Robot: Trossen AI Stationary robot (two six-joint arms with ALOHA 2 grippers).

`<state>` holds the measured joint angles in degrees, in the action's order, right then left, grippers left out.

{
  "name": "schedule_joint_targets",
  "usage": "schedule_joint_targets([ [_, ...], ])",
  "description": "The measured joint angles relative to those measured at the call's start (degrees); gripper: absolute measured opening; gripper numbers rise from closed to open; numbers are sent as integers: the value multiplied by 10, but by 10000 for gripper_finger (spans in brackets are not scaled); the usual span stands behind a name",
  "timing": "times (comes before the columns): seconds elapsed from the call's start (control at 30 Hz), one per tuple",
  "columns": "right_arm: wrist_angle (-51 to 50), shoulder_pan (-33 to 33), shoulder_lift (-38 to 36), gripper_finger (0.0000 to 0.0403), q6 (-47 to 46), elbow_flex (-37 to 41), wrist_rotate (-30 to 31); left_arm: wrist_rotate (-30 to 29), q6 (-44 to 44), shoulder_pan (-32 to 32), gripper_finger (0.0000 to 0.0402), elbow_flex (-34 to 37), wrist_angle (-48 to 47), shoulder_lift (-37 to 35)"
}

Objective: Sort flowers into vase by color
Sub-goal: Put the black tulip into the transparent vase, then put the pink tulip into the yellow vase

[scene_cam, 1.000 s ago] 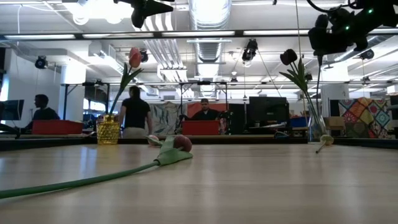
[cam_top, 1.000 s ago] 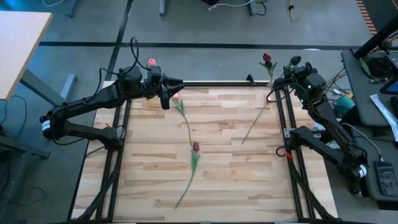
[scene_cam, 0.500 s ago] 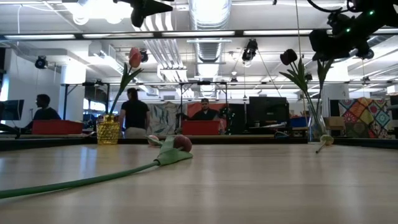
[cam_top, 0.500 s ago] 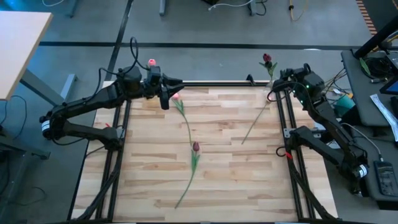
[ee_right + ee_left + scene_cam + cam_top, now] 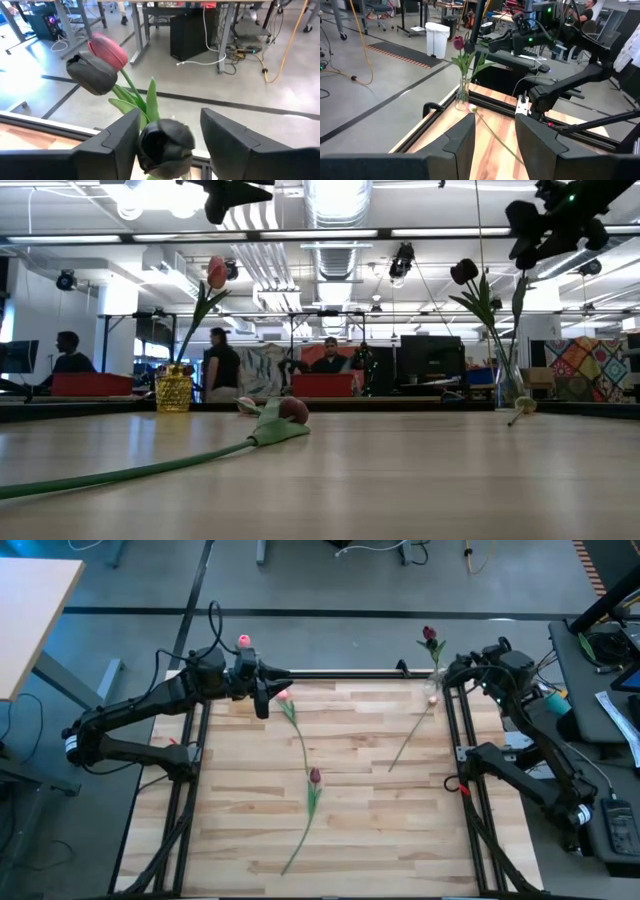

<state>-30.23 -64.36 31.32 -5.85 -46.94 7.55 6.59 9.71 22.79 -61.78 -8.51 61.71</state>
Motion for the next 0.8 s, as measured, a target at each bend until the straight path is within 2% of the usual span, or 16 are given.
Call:
schedule_joint_targets([
  [0.3,-88,0,35,253,-3,-111,0,0,-3,0,126,0,-1,0],
  [0.5,-127,0,72,261,32,-213,-25,0,-3,0,126,0,-19,0],
  [0.67,-141,0,96,238,25,-278,-98,0,-10,-7,111,1,-21,0],
  [0.8,-172,7,105,175,27,-304,-131,2,-11,-18,77,6,-24,0],
])
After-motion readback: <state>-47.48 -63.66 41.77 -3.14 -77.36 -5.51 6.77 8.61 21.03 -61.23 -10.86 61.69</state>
